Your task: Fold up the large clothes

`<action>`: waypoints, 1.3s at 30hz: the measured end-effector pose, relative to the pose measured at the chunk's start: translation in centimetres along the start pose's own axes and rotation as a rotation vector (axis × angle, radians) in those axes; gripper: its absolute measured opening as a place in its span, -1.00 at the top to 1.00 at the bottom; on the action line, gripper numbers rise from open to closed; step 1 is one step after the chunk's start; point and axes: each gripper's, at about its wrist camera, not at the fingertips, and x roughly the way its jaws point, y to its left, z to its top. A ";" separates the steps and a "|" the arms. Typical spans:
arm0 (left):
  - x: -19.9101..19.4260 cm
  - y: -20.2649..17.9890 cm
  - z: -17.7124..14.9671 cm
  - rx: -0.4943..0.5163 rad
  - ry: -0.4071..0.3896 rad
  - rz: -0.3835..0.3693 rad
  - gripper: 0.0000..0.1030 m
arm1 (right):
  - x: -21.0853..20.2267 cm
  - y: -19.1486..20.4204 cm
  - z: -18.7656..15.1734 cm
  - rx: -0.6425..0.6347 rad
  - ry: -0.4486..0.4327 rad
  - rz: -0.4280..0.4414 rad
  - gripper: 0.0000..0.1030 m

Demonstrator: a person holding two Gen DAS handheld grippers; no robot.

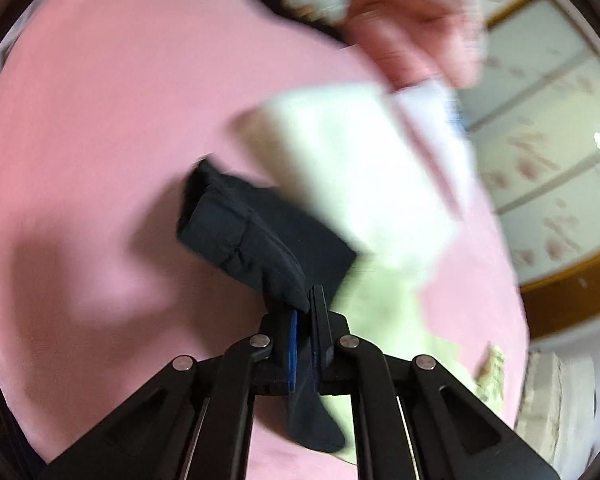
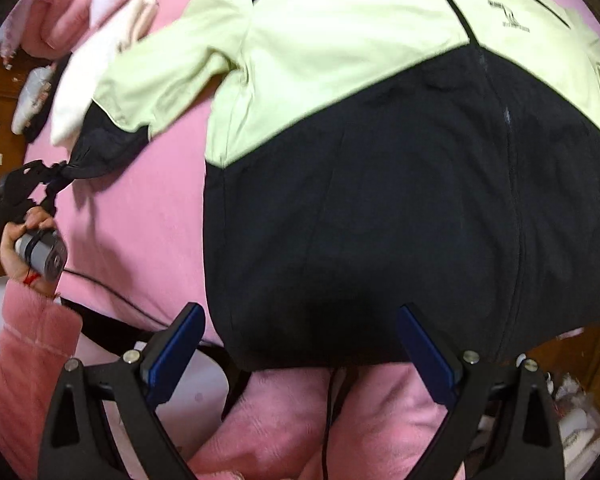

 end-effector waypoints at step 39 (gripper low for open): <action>8.6 -12.7 -25.1 0.639 0.525 0.323 -0.61 | 4.4 -13.4 19.7 0.011 -0.150 0.270 -0.23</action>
